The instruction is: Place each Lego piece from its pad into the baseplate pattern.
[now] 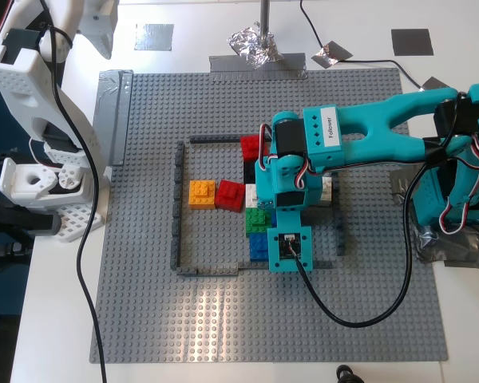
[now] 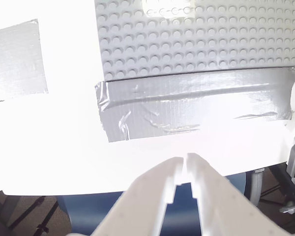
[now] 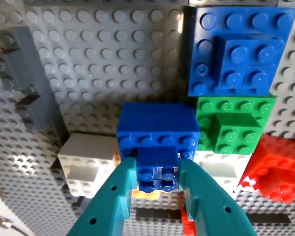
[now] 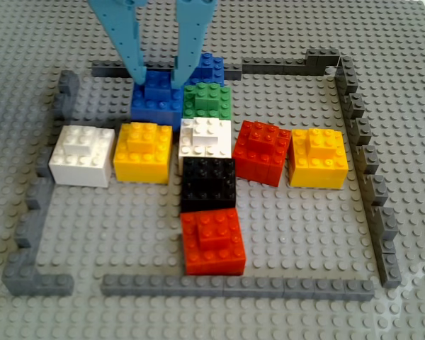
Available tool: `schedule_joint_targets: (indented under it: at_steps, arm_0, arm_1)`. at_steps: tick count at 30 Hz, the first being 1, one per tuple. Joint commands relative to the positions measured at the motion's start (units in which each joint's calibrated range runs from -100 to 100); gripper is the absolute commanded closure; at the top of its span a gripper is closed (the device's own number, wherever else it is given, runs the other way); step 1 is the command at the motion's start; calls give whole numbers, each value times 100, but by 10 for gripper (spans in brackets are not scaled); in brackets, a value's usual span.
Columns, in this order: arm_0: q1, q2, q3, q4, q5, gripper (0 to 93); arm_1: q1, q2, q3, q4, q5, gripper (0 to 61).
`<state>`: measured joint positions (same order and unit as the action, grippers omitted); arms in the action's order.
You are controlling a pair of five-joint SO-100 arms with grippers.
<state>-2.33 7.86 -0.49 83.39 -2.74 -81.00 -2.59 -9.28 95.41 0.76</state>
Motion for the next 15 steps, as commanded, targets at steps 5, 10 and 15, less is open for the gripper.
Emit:
schedule_joint_targets:
  at_steps: [5,10,15]
  arm_0:
    - [208,-82,-263,74,-2,773]
    - [186,-108,-254,74,-16,764]
    - [215,-288,-263,74,-16,768]
  arm_1:
    - [124,-273,3,-257,-34,612]
    - [175,-222,-268,-144,73,612]
    - [225,-265,-223,-152,200,612]
